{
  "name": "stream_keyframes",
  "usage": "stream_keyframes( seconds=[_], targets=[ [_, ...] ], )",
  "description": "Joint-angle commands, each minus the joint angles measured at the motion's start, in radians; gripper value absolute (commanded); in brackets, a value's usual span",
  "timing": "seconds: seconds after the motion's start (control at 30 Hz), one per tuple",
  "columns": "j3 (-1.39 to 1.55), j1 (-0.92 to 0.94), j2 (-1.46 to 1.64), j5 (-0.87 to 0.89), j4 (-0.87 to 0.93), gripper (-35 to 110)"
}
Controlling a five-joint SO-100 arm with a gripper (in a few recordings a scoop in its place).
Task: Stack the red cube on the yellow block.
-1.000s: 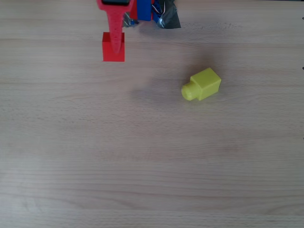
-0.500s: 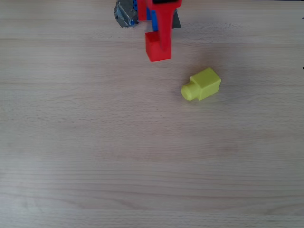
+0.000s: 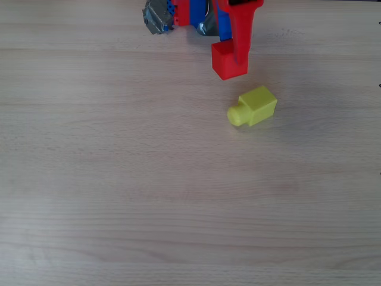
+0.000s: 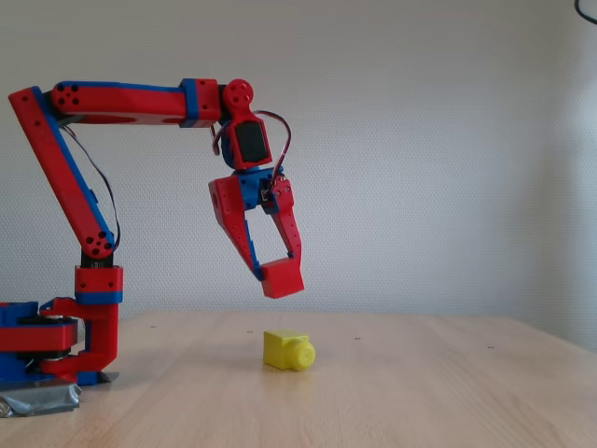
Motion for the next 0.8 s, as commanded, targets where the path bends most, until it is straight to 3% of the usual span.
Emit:
stream_keyframes(
  seconds=[0.0, 0.77],
  targets=[
    [-0.055, -0.046, 0.015, 0.028, -0.009, 10],
    [0.02, -0.187, -0.067, 0.112, -0.123, 9]
  ],
)
